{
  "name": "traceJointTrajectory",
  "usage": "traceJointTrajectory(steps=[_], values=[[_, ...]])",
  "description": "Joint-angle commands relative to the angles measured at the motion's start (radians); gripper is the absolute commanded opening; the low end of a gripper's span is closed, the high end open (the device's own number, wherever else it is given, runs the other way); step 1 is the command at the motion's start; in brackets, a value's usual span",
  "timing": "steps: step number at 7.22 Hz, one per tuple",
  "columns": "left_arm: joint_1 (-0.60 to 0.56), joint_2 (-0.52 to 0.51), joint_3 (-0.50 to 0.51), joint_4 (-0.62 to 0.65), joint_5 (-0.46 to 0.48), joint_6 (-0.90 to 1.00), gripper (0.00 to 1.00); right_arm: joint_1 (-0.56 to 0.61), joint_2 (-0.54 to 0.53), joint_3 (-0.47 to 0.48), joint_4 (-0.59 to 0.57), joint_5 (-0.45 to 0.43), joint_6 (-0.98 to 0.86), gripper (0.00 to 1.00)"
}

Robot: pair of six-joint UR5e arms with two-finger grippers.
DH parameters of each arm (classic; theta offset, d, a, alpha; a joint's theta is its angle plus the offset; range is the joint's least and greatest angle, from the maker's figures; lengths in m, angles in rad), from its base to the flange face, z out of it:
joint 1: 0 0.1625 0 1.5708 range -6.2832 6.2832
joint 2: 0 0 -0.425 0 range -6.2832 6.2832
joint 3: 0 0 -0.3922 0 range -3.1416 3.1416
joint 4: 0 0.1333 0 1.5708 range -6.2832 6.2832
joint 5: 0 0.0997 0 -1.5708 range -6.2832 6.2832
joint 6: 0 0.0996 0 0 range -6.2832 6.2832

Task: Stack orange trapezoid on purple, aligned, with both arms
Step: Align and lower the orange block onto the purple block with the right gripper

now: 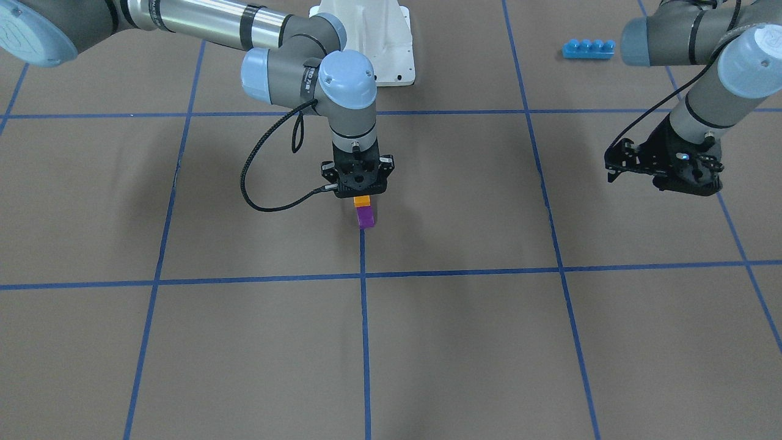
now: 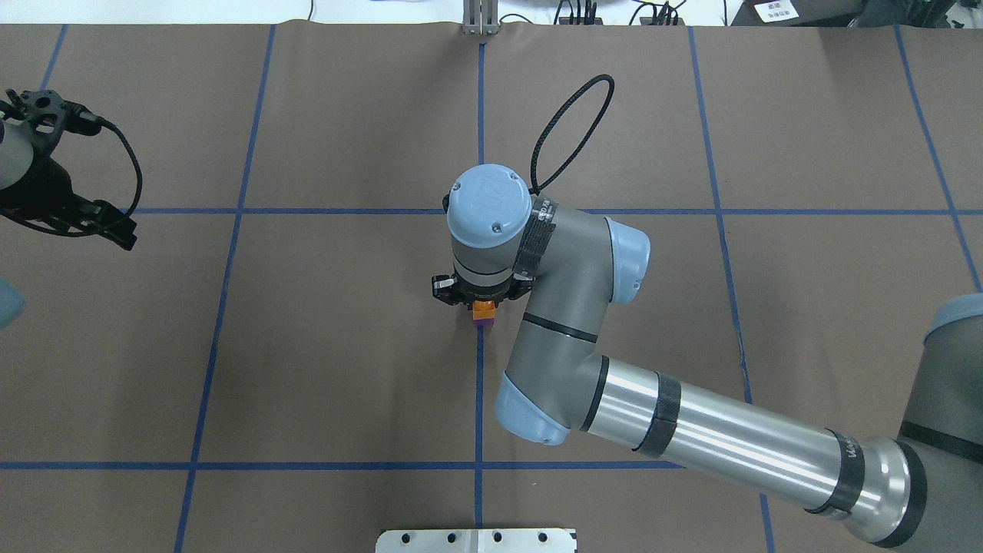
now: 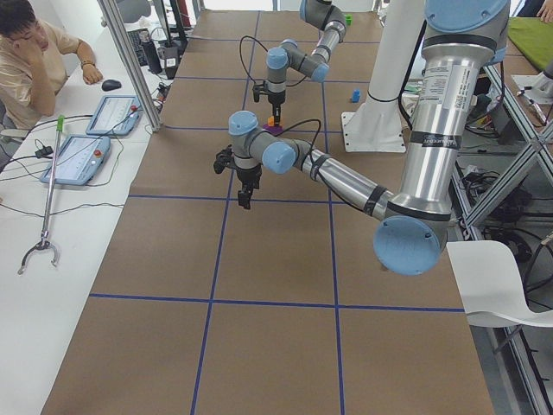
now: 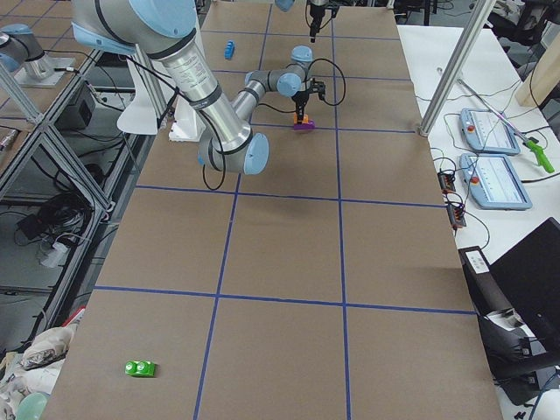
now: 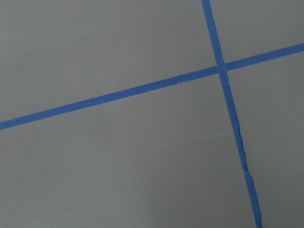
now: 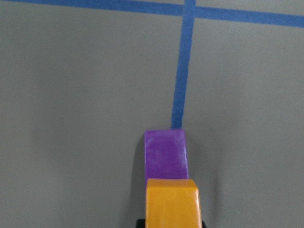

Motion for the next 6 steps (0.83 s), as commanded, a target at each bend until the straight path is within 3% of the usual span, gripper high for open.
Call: traceJointTrajectory(steps=[1, 6], values=[[0.000, 0.000, -0.003, 0.001, 0.000, 0.000, 0.99, -0.004, -0.001, 0.000, 0.000, -0.010, -0.029, 0.00], [-0.002, 0.002, -0.007, 0.001, 0.002, 0.000, 1.00, -0.004, -0.001, 0.000, 0.000, -0.010, -0.060, 0.00]])
